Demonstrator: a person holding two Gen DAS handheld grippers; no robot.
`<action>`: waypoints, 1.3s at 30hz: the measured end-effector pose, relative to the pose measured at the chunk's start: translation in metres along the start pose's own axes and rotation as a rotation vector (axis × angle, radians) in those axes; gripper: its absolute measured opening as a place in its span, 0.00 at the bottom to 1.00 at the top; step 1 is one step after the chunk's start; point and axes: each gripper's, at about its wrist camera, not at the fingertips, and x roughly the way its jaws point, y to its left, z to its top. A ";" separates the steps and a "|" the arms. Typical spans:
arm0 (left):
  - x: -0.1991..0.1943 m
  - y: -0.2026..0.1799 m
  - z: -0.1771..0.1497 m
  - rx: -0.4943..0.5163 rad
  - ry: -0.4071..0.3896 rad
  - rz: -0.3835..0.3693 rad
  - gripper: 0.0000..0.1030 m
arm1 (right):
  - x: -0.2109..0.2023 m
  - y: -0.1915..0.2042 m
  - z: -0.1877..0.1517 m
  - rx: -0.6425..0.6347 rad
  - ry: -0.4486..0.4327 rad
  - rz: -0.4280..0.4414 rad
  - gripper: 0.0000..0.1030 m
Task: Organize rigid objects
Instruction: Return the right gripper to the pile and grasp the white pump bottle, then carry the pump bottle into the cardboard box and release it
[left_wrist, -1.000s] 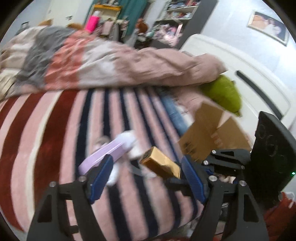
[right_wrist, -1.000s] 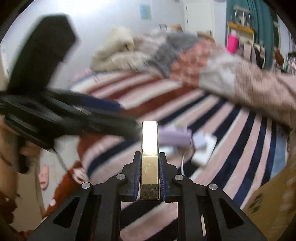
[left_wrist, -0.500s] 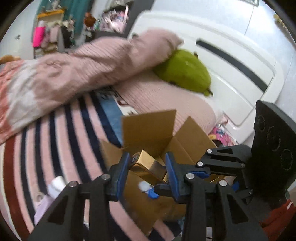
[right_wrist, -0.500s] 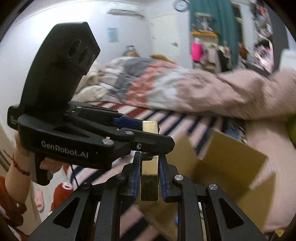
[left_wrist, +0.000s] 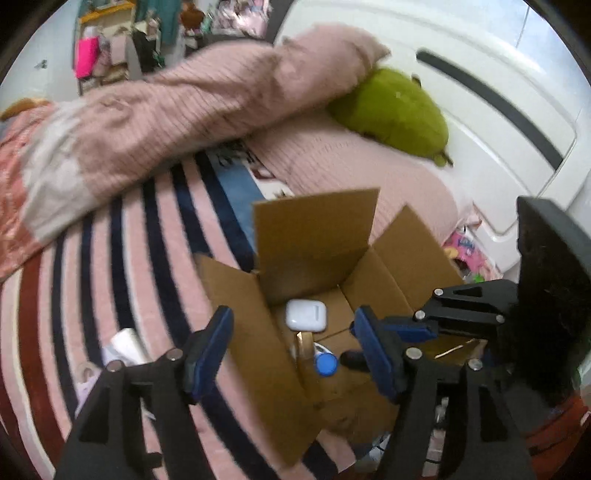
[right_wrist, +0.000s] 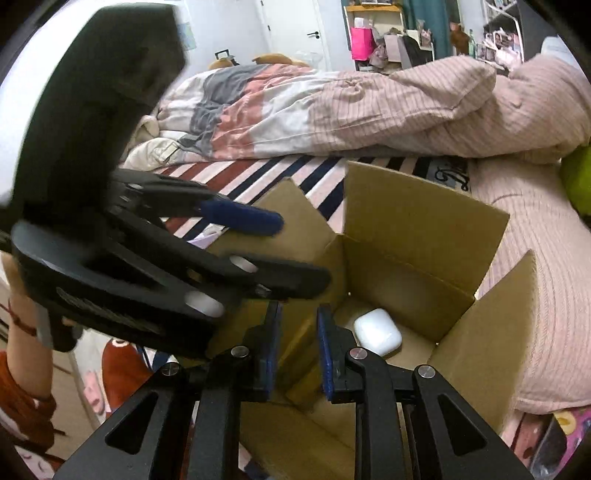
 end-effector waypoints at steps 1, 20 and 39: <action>-0.018 0.009 -0.004 -0.017 -0.038 0.020 0.66 | -0.004 0.004 0.001 -0.006 -0.025 -0.003 0.14; -0.094 0.176 -0.168 -0.273 -0.119 0.312 0.74 | 0.152 0.177 0.013 -0.409 0.057 0.231 0.66; -0.070 0.214 -0.201 -0.344 -0.061 0.232 0.74 | 0.236 0.180 0.009 -0.522 0.161 0.127 0.56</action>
